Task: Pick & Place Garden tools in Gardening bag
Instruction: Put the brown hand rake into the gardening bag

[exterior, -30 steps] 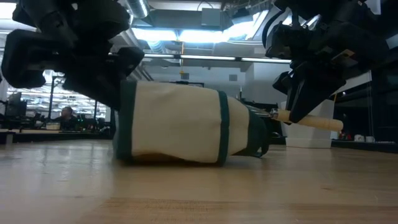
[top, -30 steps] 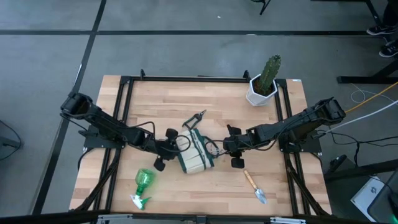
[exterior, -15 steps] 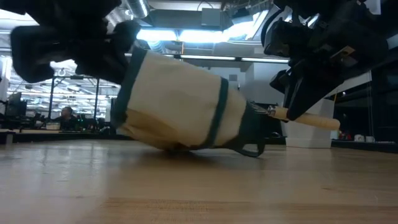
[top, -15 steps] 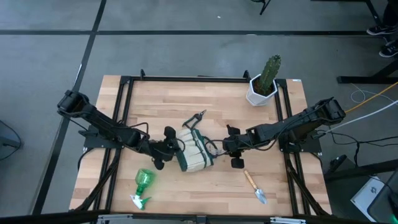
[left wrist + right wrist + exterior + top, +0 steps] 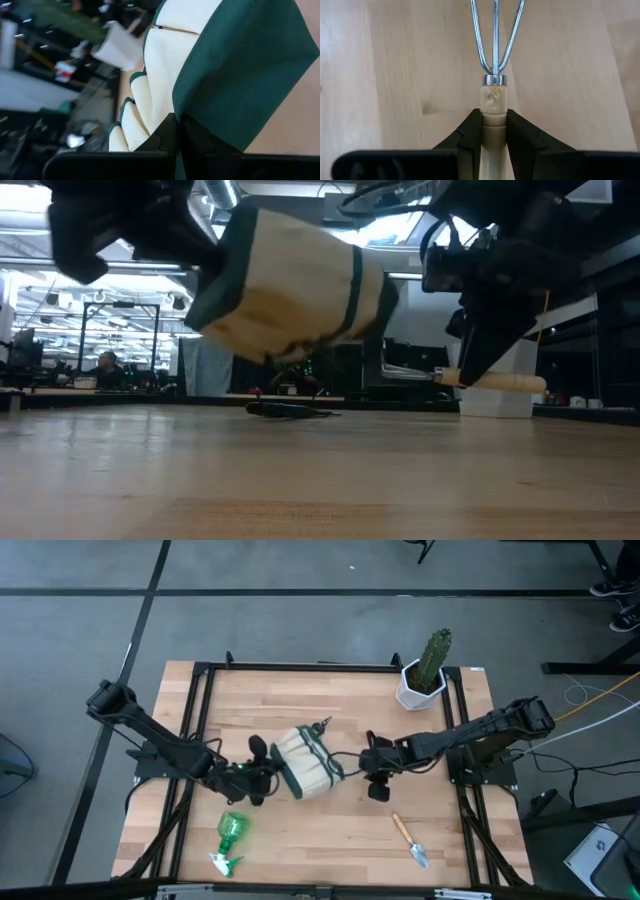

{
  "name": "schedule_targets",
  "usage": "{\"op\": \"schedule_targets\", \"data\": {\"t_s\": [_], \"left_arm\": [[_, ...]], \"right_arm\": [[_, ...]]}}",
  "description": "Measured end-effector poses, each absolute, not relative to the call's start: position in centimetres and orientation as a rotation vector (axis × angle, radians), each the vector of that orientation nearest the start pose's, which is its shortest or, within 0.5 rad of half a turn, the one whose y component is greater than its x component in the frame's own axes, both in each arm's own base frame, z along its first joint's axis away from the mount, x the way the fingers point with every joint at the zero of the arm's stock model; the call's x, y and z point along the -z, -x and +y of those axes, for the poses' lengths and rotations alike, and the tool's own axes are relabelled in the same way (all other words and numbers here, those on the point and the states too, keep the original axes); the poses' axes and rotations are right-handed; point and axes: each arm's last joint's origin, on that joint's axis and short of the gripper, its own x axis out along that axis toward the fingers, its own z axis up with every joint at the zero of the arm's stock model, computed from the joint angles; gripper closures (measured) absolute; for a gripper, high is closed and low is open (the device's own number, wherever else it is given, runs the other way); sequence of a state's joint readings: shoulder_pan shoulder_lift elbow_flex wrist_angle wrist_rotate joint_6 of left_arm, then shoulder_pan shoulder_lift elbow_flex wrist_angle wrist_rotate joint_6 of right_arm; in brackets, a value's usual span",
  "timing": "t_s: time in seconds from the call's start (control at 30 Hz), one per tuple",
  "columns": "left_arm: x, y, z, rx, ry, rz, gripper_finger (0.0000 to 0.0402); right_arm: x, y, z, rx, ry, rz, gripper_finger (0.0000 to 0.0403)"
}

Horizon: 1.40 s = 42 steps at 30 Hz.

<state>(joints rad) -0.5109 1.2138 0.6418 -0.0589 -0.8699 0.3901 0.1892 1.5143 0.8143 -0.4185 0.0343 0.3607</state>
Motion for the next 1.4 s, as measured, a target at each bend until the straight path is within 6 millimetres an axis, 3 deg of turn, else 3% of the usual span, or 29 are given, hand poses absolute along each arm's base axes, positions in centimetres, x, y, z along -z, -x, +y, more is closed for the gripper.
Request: {"op": "schedule_targets", "data": {"t_s": [0.17,0.4,0.87,1.17,1.4], "left_arm": [[-22.8,-21.2,-9.1,-0.371,-0.778,0.525,0.0399],[-22.9,-21.6,-9.1,-0.274,-0.724,0.5,0.0399],[-22.0,-22.2,-9.6,-0.153,-0.706,0.518,0.0398],[-21.6,-22.6,-9.0,-0.046,-0.545,0.546,0.0374],[-21.3,-23.0,-8.4,-0.062,-0.453,0.557,0.0338]], "right_arm": [[-16.8,-26.9,5.1,0.0,-0.243,1.135,0.0332],[-17.4,-27.9,5.3,-0.06,-0.216,1.022,0.0332],[-17.3,-27.8,3.2,0.284,-0.222,0.984,0.0332],[-17.6,-28.4,3.2,0.274,-0.245,0.911,0.0332],[-17.9,-28.7,3.3,0.267,-0.25,0.873,0.0332]]}}
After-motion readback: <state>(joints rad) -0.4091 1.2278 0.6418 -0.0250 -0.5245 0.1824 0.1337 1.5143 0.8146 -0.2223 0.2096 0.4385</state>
